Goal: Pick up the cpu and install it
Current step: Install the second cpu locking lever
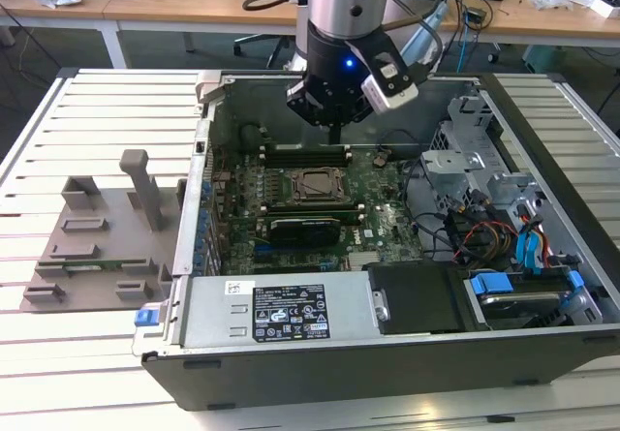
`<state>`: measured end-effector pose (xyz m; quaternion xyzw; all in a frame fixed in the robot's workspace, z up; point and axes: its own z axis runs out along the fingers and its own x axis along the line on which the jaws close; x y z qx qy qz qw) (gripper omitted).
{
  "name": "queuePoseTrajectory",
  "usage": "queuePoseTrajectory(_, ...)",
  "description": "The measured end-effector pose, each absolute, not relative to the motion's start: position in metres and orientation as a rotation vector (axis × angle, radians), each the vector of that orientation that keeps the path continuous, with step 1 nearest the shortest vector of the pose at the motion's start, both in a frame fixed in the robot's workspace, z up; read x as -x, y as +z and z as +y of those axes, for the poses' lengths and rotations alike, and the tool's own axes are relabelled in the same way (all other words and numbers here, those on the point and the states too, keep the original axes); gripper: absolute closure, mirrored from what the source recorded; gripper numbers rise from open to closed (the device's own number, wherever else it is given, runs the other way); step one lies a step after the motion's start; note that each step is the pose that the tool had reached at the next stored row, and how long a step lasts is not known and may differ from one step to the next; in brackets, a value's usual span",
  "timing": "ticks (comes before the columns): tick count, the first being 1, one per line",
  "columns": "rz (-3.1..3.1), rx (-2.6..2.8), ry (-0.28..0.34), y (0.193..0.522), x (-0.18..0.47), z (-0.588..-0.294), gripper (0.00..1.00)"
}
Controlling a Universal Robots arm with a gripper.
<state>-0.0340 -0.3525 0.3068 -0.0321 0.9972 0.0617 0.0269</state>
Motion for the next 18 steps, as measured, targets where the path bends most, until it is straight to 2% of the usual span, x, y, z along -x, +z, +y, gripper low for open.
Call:
queuePoseTrajectory(9,3.080,0.099,0.191,0.287,0.035,-0.358,0.89)
queuePoseTrajectory(18,3.080,0.099,0.191,0.268,0.040,-0.376,0.89)
